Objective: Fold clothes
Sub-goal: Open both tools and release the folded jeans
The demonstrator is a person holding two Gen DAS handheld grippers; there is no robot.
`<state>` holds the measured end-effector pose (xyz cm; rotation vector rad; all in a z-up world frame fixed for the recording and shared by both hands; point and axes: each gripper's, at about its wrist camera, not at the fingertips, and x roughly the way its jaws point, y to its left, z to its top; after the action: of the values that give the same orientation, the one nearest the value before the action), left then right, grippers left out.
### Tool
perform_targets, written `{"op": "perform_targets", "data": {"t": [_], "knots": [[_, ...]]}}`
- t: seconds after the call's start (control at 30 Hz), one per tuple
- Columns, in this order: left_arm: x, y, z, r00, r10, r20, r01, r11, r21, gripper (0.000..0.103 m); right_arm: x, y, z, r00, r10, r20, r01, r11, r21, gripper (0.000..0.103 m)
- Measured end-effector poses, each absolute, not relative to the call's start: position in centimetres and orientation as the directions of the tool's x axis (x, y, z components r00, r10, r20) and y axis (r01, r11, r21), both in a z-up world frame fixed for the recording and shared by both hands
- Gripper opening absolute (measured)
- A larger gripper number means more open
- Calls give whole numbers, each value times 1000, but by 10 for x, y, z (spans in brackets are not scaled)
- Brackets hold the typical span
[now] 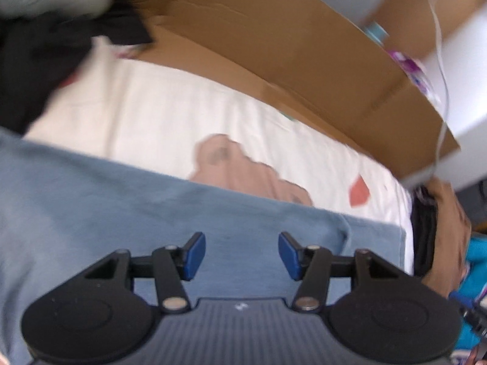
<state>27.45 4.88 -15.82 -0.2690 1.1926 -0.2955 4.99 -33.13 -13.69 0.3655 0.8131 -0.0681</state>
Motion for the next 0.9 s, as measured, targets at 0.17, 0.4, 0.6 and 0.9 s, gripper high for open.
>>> {"op": "perform_targets", "data": {"t": [0.17,0.4,0.6,0.9], "knots": [[272,6,-165,286,-364,-886,173,929,-326,56,34,-330,-151,694,100,-713,178,936,304,48],[259,-43,-170,246,-342,-907,300,917,-264,57,21,-328,-182,693,80,-717,233,916,327,49],[243,-68,-188,218,-311,-925,321,918,-233,70,17,-322,-199,693,98,-714,212,919,332,61],[227,-73,-207,183,-311,-933,302,921,-248,70,17,-317,-222,687,141,-713,192,911,365,63]]}}
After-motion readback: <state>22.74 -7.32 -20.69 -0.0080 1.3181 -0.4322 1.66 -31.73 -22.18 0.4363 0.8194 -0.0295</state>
